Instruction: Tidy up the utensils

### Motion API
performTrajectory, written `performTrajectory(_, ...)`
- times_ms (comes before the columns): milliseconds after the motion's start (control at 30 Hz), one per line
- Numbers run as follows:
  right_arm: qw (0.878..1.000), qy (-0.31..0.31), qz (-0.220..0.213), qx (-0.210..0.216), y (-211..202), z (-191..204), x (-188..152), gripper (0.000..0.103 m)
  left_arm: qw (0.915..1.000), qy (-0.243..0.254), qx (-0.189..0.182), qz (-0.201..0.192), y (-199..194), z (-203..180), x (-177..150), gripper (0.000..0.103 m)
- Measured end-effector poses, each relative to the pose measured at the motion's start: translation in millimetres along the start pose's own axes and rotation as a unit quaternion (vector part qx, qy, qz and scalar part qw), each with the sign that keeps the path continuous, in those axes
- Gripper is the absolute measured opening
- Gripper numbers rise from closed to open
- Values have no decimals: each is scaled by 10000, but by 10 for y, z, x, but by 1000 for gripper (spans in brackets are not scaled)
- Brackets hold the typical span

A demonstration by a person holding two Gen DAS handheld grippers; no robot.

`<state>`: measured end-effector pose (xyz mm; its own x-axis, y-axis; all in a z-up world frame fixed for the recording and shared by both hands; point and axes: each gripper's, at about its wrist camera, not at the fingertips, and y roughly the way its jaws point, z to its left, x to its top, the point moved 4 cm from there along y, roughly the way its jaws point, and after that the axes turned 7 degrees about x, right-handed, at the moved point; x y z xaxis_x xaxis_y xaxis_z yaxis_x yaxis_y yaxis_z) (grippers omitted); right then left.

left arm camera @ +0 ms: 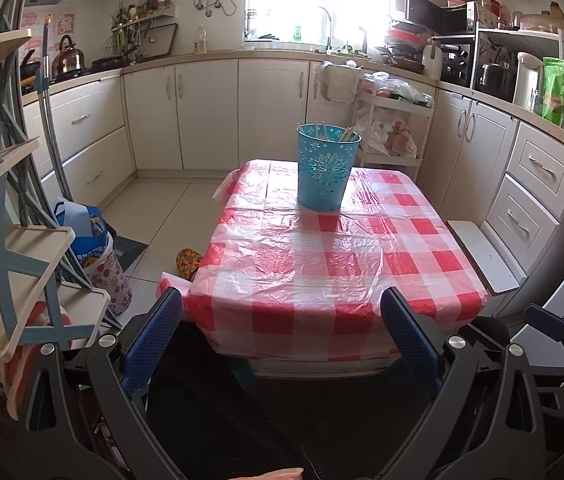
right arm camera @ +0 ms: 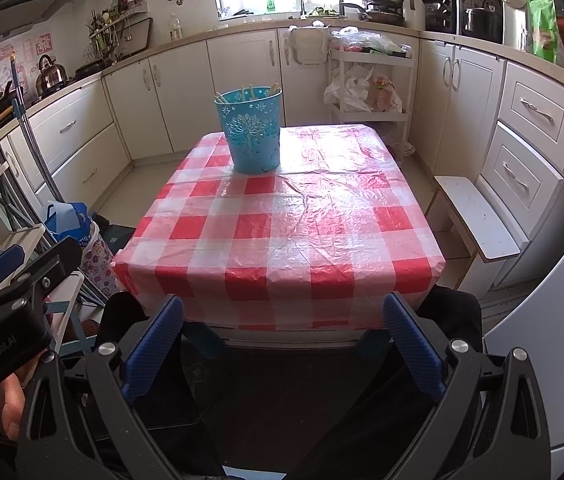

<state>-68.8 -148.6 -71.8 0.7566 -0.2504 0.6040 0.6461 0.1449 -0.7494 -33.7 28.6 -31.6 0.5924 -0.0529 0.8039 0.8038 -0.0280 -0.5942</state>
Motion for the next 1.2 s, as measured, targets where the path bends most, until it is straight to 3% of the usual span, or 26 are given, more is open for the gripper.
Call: performTrajectory(1200, 9999, -86, 53, 19, 20, 53, -40, 96, 10000, -26, -11, 24, 13, 24, -16, 95)
